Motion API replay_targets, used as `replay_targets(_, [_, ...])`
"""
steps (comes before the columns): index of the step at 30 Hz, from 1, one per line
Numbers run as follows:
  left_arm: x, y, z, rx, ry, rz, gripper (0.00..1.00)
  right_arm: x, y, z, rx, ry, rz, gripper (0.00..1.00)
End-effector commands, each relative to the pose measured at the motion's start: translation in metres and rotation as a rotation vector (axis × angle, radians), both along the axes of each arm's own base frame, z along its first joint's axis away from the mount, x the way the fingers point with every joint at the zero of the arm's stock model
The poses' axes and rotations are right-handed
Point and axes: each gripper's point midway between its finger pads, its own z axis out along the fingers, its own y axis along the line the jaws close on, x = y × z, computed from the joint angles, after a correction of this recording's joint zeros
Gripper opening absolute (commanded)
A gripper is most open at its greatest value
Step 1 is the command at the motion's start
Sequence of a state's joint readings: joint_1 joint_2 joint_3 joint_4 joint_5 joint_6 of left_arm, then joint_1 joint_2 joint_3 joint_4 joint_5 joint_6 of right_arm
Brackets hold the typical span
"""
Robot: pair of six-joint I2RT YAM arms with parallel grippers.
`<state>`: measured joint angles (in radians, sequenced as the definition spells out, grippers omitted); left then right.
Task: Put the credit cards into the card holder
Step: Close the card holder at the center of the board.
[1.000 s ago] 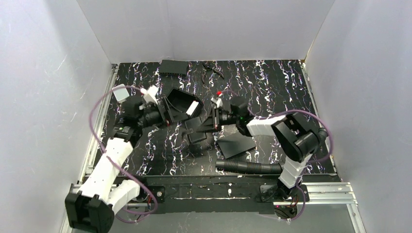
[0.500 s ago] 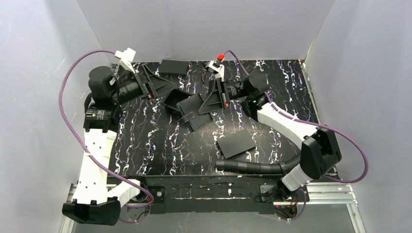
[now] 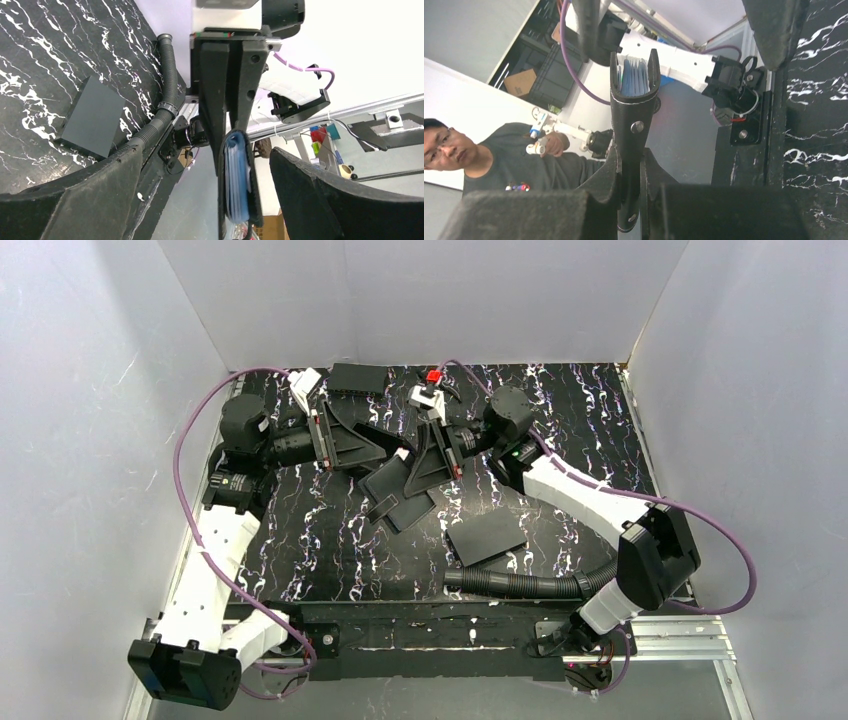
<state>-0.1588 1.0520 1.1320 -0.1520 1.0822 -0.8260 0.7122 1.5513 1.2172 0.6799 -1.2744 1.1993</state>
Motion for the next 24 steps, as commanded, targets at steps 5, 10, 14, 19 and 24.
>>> replay_targets(5, [-0.020, -0.007, 0.009, -0.034, -0.063, -0.105, 0.96, -0.011, 0.004, -0.018, -0.006, -0.034, 0.048, 0.01])
replay_targets(10, [-0.045, -0.022, -0.017, 0.056, -0.032, -0.215, 0.81, -0.007, 0.008, -0.013, -0.005, -0.051, 0.049, 0.01])
replay_targets(14, [-0.053, -0.026, -0.028, 0.083, -0.014, -0.239, 0.58, -0.003, 0.010, -0.019, -0.025, -0.055, 0.046, 0.01])
replay_targets(19, [-0.056, -0.023, -0.031, 0.119, 0.009, -0.239, 0.10, 0.013, 0.011, -0.026, -0.070, -0.076, -0.041, 0.10])
replay_targets(24, [-0.030, -0.017, -0.051, 0.194, 0.142, -0.068, 0.00, 0.075, -0.020, -0.099, -0.559, -0.393, -0.430, 0.70])
